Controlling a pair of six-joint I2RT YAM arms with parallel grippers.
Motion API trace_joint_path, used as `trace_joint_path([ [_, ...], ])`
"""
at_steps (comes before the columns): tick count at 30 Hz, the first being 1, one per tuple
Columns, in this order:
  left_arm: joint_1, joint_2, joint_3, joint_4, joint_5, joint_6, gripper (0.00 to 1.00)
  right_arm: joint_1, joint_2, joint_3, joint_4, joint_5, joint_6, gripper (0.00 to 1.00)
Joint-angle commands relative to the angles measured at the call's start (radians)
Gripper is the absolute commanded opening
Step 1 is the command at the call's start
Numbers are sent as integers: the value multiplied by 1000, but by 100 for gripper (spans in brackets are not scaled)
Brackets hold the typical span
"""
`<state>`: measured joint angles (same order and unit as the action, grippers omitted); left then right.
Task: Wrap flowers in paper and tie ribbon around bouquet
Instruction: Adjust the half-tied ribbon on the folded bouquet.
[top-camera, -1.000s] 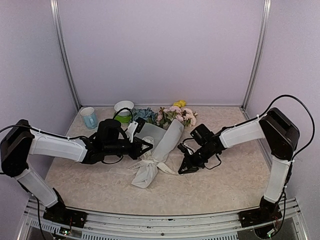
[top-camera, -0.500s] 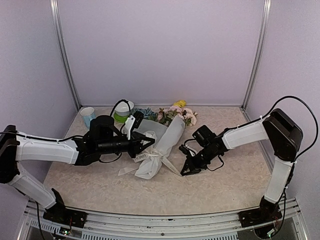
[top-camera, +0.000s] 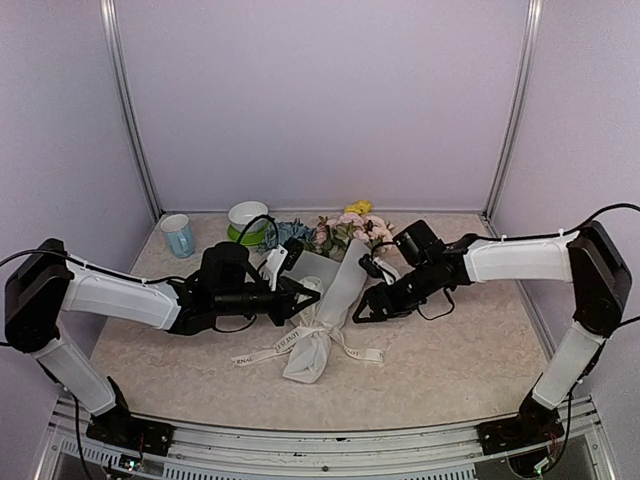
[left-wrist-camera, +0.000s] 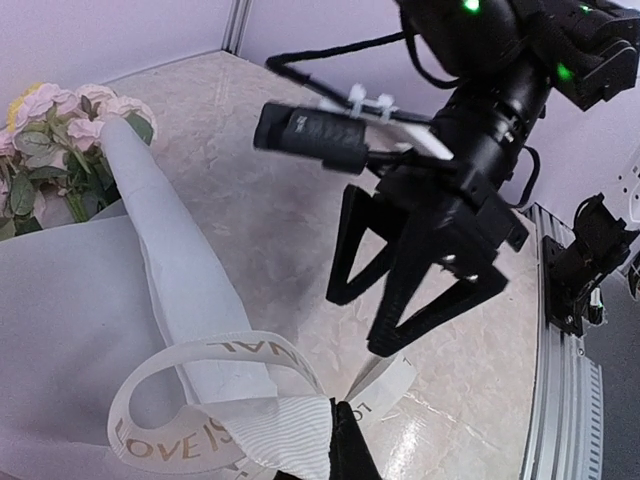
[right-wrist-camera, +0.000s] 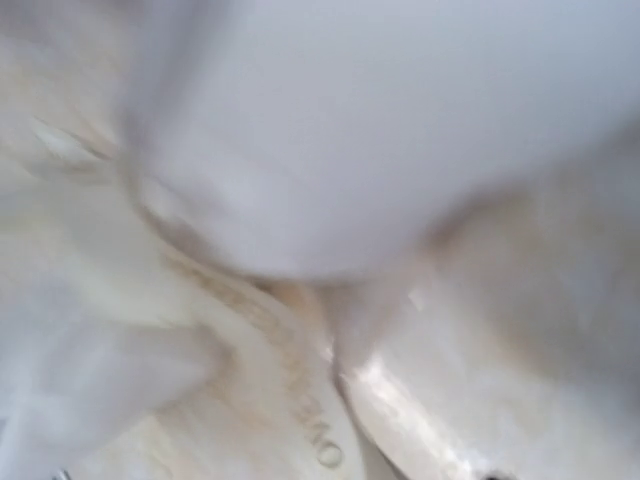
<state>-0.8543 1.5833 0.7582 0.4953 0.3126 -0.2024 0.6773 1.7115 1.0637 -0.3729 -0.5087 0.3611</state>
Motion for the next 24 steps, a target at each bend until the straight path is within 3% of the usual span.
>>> trace_joint_path([
  [1,-3,-7,0,80,-48,-32,0,20,-153,-43,218,10,-41,84],
  [2,-2,-8,-11,97,-49,-35,0,40,-182,-83,335,1,-39,88],
  [5,-2,9,1,85,-34,-27,0,80,-185,-169,690,-81,-45,88],
  [8,-8,36,37,12,-28,35,0,56,-140,-146,815,-164,30,86],
  [11,-36,65,88,-98,-70,166,8,19,-133,-147,865,-215,103,87],
  [14,-114,135,219,-261,-200,345,27,-3,-146,-161,836,-179,127,87],
  [19,-138,241,433,-391,-425,433,98,-23,-178,-173,739,-50,151,88],
  [24,-153,242,518,-498,-454,451,99,-50,-199,-187,644,-22,158,88],
])
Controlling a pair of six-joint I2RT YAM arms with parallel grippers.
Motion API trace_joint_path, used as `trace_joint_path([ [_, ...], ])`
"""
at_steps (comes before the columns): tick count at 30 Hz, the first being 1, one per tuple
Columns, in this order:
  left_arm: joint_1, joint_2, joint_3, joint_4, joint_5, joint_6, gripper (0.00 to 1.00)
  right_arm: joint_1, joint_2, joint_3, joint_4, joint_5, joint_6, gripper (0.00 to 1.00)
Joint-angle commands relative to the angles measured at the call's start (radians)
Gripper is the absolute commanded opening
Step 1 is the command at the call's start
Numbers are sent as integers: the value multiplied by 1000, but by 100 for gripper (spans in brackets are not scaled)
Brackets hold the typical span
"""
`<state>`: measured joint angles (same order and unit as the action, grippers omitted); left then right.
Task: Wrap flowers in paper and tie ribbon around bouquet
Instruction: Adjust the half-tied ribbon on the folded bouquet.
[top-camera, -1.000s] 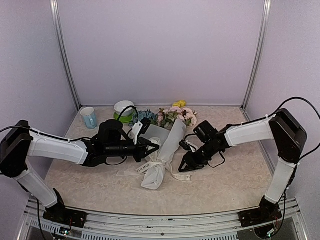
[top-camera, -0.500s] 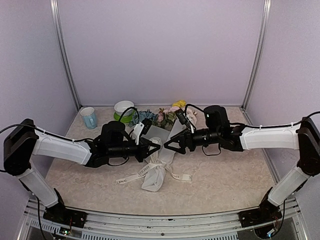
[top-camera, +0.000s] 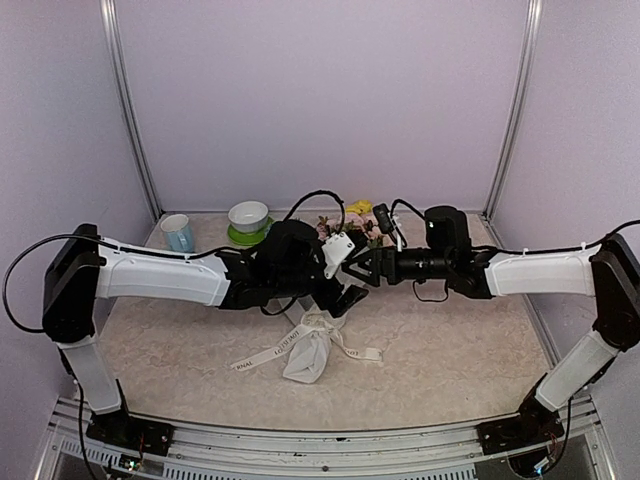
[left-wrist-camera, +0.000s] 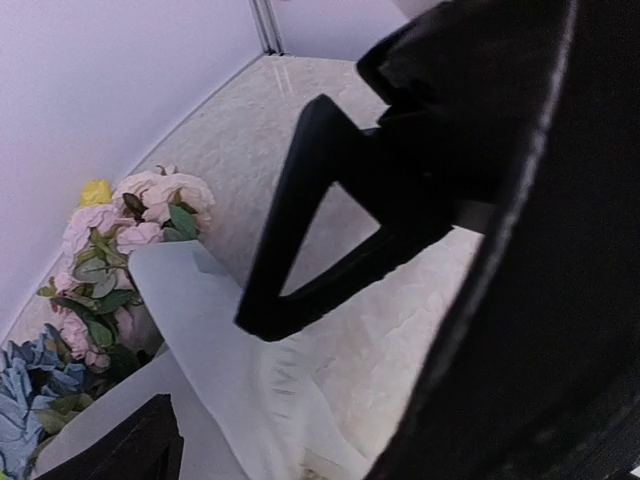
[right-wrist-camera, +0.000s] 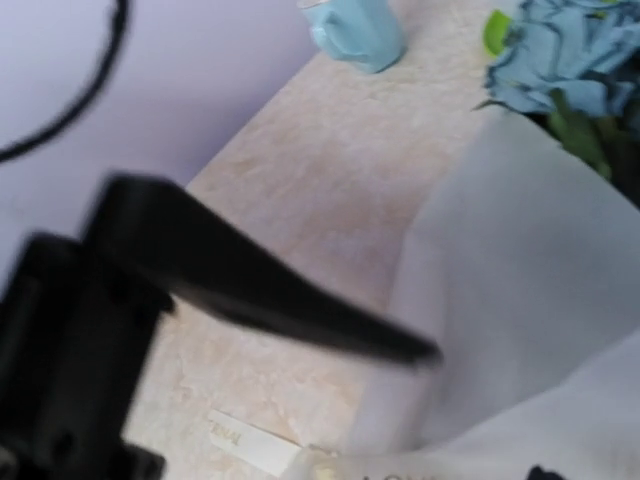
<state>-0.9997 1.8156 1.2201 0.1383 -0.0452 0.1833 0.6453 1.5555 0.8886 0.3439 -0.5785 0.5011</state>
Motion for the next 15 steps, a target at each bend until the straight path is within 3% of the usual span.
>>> trace_joint_path([
  [1,-16,10,64,-156,-136,69,99,-18,-38,-4,-102,49,5,88],
  [8,-20,-75,34,-242,-311,0,99,-10,13,35,-223,62,-52,84],
  [11,41,-226,-143,-234,-146,-144,99,18,49,76,-309,72,-140,83],
  [12,70,-273,-225,-217,-74,-195,92,20,57,76,-324,44,-153,83],
  [15,78,-369,-422,-177,-3,-268,58,20,84,65,-367,-6,-209,84],
])
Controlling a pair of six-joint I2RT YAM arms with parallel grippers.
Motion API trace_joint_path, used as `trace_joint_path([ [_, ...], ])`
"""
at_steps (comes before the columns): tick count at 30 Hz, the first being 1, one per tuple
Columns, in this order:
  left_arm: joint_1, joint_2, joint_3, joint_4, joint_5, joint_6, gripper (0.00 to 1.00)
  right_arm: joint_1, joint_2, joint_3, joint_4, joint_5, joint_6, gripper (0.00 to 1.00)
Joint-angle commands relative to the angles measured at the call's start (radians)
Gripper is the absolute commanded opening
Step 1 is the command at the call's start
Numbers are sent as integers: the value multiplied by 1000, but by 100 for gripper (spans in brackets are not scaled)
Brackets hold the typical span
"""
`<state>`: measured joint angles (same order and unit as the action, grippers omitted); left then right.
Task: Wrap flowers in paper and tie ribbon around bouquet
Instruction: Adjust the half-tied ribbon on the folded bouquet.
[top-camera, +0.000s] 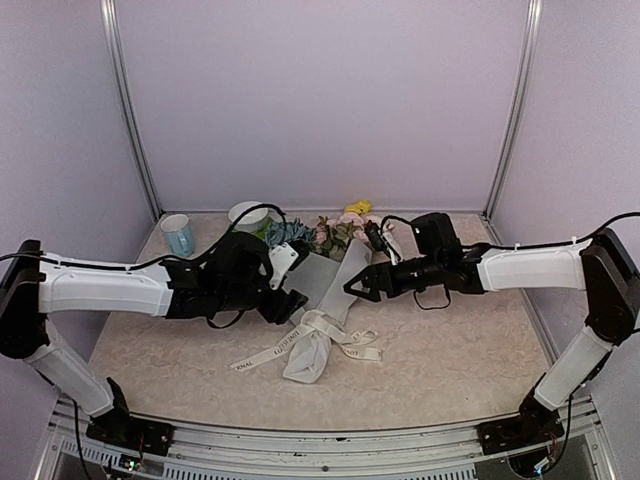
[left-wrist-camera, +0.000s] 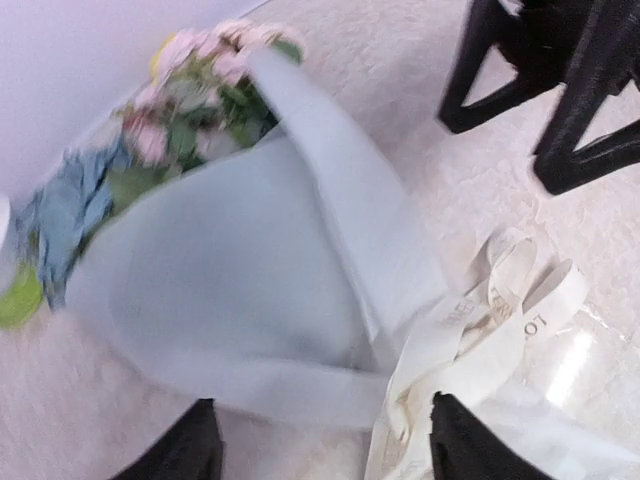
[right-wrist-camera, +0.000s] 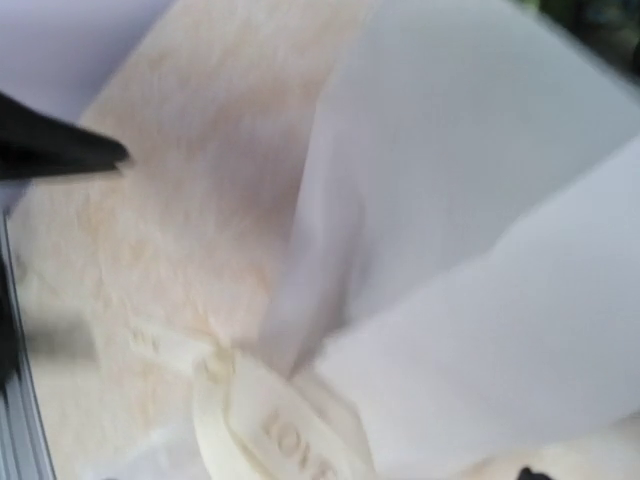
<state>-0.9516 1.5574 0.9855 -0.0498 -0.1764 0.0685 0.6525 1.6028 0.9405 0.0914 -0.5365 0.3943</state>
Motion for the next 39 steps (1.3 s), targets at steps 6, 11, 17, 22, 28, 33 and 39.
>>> trace_joint_path([
  [6,7,-81,-350,202,23,-127,73,12,107,28,-160,-53,-138,83],
  [11,17,48,-320,241,32,-46,69,12,105,-7,-123,-62,-121,83],
  [17,10,49,-330,307,169,-30,53,11,110,-29,-124,-59,-122,83],
  [22,20,69,-312,305,182,-16,6,11,118,-21,-132,-62,-127,82],
  [28,44,62,-299,267,189,-36,0,9,107,-23,-132,-58,-126,82],
  [33,53,-22,-295,143,125,-151,0,8,113,-23,-131,-64,-126,82],
  [39,18,-35,-258,-149,150,-304,0,8,143,1,-171,-57,-150,81],
])
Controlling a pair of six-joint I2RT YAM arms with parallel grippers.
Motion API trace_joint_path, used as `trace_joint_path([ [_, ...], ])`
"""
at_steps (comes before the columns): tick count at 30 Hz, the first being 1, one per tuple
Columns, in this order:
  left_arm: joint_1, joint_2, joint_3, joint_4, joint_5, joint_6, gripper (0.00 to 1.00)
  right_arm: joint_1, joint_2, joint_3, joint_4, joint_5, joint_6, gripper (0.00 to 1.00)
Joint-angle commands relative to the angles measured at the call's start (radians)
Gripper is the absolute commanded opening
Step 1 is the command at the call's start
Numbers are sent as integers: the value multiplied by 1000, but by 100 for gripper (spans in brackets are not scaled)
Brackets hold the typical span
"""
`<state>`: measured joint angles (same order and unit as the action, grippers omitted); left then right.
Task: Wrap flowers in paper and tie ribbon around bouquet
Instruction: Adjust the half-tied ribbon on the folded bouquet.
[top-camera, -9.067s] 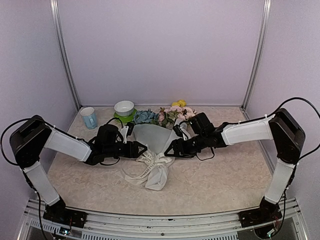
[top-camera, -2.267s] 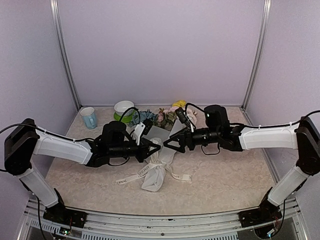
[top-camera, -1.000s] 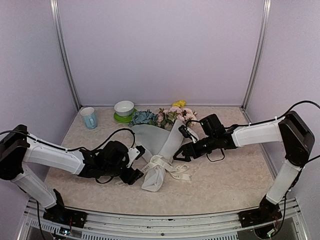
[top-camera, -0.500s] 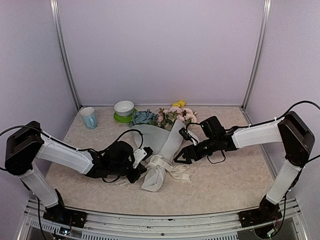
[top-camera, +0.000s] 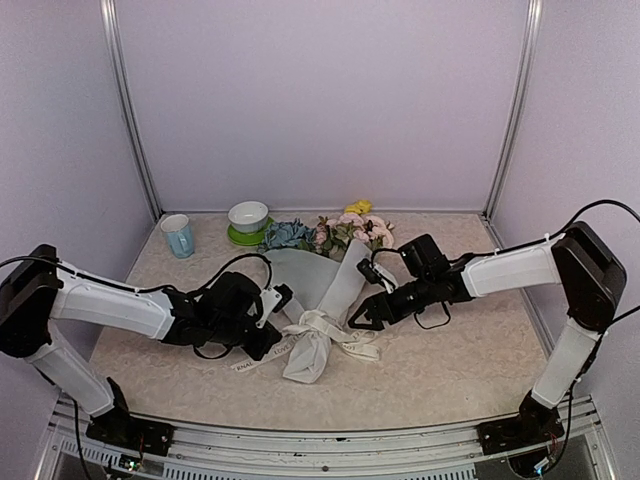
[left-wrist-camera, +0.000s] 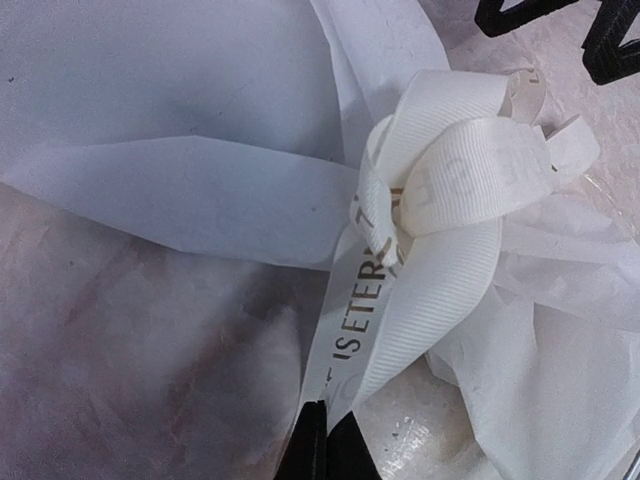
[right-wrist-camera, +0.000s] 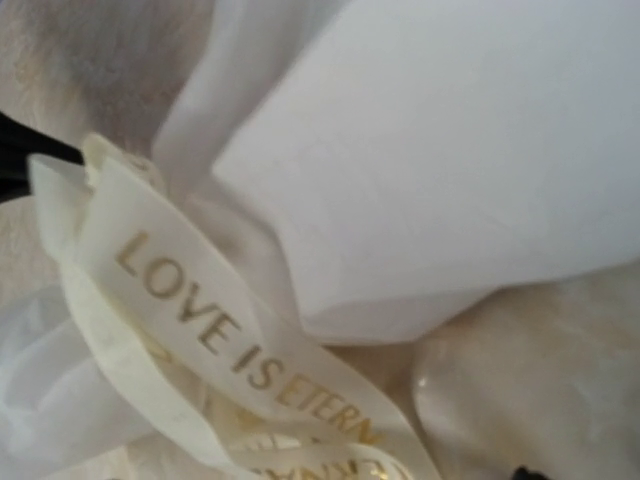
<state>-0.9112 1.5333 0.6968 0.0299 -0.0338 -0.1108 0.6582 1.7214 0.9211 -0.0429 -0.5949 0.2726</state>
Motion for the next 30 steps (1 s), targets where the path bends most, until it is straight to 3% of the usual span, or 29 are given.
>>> trace_joint_path([
  [1,-26,-2,38,-301,14,-145,0,2,20,22,-45,12,-30,81],
  [7,25,104,110,-581,63,-353,0,3,10,44,-112,63,-48,80],
  [16,20,111,88,-608,109,-488,0,8,49,72,-165,176,-42,72],
  [20,6,38,38,-607,119,-605,0,9,28,79,-179,274,-30,65],
  [24,-3,-30,8,-584,123,-656,0,10,75,89,-144,202,-22,51],
  [30,-39,-36,-2,-594,110,-697,0,20,124,99,-115,176,-8,40],
])
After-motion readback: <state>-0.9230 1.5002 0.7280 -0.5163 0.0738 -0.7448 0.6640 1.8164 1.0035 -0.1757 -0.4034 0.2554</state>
